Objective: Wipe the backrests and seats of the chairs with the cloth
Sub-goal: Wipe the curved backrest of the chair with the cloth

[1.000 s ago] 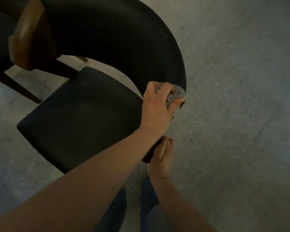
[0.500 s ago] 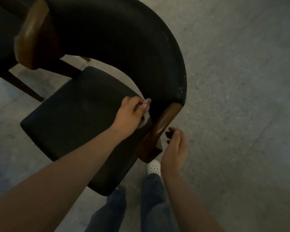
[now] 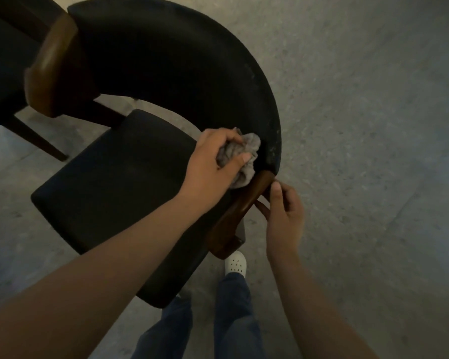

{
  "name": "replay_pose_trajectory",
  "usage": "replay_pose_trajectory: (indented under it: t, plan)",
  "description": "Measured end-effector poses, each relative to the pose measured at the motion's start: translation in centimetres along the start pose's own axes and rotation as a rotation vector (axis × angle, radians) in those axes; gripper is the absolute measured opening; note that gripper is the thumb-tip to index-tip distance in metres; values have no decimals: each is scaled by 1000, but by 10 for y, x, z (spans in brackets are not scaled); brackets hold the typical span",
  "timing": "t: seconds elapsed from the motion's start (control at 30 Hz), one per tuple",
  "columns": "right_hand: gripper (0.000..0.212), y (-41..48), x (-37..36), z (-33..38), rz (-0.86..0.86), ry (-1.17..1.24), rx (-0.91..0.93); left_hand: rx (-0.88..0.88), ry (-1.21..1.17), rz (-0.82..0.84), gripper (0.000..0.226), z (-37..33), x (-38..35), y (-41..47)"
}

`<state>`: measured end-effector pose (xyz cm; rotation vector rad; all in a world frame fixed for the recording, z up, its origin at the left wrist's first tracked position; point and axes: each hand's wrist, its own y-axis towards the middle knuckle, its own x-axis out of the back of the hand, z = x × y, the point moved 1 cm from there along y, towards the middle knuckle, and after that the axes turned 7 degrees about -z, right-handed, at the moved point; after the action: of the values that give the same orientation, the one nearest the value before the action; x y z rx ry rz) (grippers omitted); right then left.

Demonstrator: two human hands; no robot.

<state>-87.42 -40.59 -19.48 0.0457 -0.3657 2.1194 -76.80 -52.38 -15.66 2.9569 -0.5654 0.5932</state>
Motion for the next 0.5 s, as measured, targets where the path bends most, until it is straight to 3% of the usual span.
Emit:
replay_pose_trajectory:
  t: [0.17, 0.33, 0.5]
  plan:
    - [31, 5, 18, 8, 166, 89, -115, -116, 39, 3, 29, -16, -34, 1]
    - [37, 16, 27, 8, 202, 66, -173, -185, 250, -82, 32, -12, -59, -4]
    - [39, 30, 36, 10, 239, 44, -194, -154, 135, -134, 22, -1, -61, 4]
